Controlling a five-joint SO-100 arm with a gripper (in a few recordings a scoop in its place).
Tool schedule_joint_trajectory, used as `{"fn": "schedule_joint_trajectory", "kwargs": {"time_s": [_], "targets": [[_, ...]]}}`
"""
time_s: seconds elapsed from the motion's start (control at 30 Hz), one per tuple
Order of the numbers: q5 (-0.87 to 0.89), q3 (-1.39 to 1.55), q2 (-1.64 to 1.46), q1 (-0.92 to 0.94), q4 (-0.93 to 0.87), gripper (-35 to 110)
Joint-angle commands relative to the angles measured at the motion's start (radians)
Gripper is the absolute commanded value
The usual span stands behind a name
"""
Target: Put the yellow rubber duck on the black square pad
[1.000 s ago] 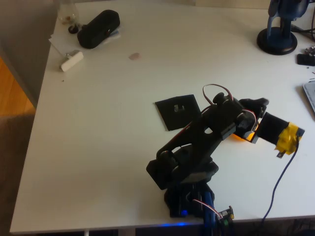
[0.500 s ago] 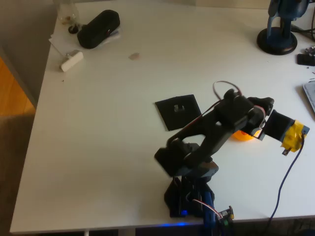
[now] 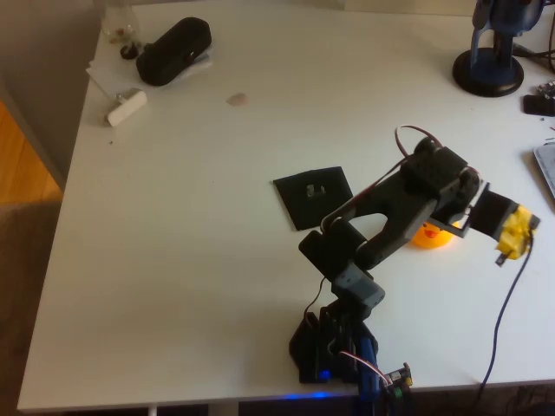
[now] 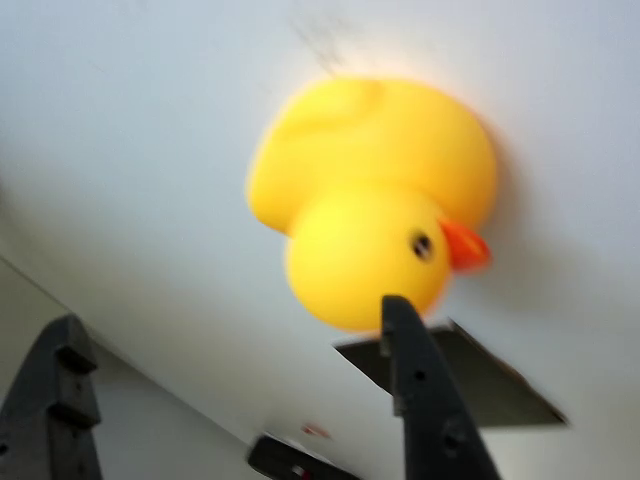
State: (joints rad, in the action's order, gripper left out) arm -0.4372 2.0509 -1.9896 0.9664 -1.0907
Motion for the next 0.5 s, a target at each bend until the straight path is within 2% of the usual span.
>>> {"fn": "schedule_joint_trajectory", "kwargs": {"time_s": [0.0, 0.47], "targets": [[-0.012, -0.035, -0.023, -0.052, -0.083, 33], [-0.021, -0.020, -0.005, -0.077, -0.100, 33]]}}
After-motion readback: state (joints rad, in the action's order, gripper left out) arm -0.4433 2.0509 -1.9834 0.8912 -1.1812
